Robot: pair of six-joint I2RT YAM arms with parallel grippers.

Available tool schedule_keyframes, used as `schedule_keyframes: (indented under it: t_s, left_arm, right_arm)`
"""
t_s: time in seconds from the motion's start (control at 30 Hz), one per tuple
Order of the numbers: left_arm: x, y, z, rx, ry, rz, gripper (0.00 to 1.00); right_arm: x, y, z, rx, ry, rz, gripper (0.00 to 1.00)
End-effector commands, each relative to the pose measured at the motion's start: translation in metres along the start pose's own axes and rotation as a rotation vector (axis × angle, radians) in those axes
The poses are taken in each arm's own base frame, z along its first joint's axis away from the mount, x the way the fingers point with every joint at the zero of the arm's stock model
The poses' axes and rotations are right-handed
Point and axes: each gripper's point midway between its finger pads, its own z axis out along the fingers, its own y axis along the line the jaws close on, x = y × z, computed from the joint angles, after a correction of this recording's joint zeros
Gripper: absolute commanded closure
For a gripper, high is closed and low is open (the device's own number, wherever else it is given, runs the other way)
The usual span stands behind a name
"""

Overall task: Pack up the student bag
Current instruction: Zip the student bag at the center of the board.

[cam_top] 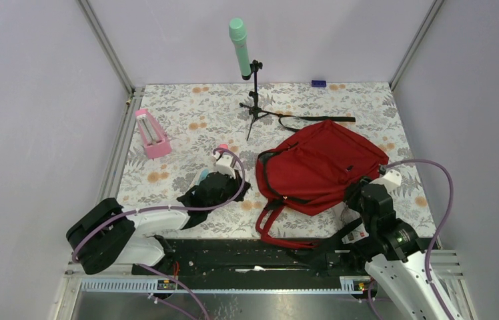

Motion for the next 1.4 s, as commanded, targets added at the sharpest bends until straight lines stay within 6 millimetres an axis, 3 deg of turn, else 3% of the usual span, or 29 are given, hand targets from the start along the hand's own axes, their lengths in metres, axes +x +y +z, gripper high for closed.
schedule_keyframes:
  t_s: [0.0, 0.07, 0.13, 0.23, 0.4, 0.67, 1.1, 1.37]
  left_arm:
    - [-0.032, -0.063, -0.011, 0.3, -0.067, 0.099, 1.0]
    - [-0.019, -0.08, -0.012, 0.404, 0.022, 0.163, 0.96]
    - [-0.008, -0.091, -0.009, 0.464, 0.081, 0.149, 0.73]
    - [0.005, -0.108, -0.011, 0.591, 0.095, 0.122, 0.53]
    - [0.025, -0.117, -0.007, 0.692, 0.118, 0.135, 0.36]
    - [0.033, -0.11, 0.02, 0.619, 0.104, 0.18, 0.33]
    - [0.042, -0.111, 0.04, 0.557, 0.148, 0.236, 0.31]
    - [0.055, -0.102, 0.05, 0.46, 0.204, 0.279, 0.49]
  right_arm:
    - [-0.031, 0.032, -0.003, -0.118, -0.064, -0.066, 0.45]
    - [-0.03, 0.037, -0.003, -0.136, -0.044, -0.085, 0.27]
    - [-0.029, 0.04, -0.003, -0.147, -0.03, -0.103, 0.21]
    - [-0.024, 0.058, -0.005, -0.246, 0.006, -0.153, 0.19]
    - [-0.013, 0.078, -0.01, -0.359, 0.069, -0.183, 0.19]
    - [-0.006, 0.086, -0.011, -0.42, 0.08, -0.168, 0.19]
    - [0.002, 0.098, -0.013, -0.493, 0.108, -0.156, 0.2]
    - [0.004, 0.097, -0.017, -0.506, 0.103, -0.152, 0.21]
